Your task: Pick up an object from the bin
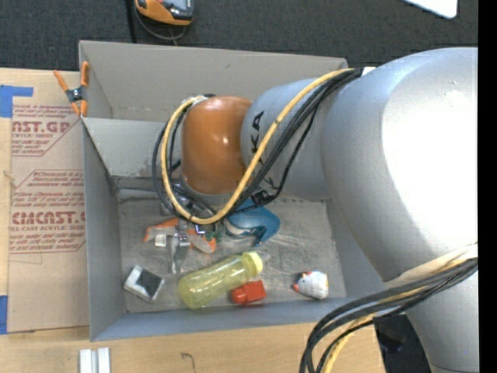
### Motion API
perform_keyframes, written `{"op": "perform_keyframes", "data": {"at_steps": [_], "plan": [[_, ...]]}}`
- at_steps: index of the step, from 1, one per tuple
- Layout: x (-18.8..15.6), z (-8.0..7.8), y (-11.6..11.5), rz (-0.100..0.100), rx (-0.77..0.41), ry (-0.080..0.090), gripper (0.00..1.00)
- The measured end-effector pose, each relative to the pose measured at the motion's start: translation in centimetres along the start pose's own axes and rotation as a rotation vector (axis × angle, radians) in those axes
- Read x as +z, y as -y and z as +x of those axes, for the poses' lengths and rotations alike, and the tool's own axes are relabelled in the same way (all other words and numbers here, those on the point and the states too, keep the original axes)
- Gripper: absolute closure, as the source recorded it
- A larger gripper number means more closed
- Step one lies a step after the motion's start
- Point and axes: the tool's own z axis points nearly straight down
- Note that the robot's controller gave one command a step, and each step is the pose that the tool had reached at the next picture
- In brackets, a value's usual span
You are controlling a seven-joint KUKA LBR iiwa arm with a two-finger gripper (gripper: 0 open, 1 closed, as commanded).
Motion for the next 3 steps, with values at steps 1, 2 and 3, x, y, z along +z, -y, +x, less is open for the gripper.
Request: {"op": "perform_keyframes", "data": {"at_steps": [1, 2, 3], "plan": [[1.2, -2.4, 1.1, 0.000, -0.270, 0.002, 1.00], [1.2, -2.4, 1.1, 0.000, -0.270, 0.002, 1.00], [-18.1, -1.4, 0.8, 0.001, -0.373, 0.010, 1.00]]}}
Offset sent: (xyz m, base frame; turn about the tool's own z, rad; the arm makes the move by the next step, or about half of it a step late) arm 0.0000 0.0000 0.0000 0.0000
